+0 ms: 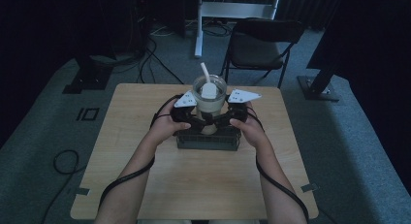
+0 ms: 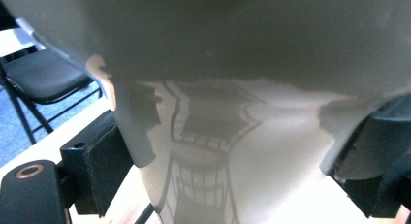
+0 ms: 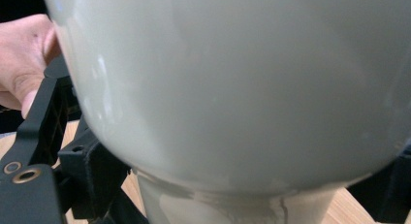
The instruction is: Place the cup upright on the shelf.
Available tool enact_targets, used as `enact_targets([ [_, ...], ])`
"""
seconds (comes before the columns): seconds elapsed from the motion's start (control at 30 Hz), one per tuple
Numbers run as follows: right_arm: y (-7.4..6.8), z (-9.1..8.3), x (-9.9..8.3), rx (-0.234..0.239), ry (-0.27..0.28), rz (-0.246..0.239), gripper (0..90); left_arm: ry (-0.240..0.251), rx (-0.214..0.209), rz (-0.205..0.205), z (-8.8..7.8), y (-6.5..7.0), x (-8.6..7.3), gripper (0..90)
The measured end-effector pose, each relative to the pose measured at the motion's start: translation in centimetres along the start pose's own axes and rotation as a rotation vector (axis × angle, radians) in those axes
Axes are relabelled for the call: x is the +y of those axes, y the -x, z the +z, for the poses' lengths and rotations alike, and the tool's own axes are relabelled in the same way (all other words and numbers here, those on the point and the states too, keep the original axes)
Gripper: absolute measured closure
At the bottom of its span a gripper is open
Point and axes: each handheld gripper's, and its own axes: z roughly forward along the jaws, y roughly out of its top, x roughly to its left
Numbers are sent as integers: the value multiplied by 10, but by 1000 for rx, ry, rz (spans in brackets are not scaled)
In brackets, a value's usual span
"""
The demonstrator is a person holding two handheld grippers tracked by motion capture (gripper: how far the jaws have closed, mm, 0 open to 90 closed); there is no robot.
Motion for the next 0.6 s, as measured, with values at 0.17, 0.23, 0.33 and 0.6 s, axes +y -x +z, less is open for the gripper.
enact_targets([
  [0.17,2,1,-11,2,-18,14,85,3,-8,-29,7,1,-11,108],
  [0.23,2,2,-14,1,-20,17,85,3,-8,-32,8,1,-14,108],
  [0.33,3,3,-18,0,-24,17,85,0,-7,-33,10,1,-16,108],
  [0.6,4,6,-29,5,-42,25,85,5,-6,-50,16,2,-30,107],
])
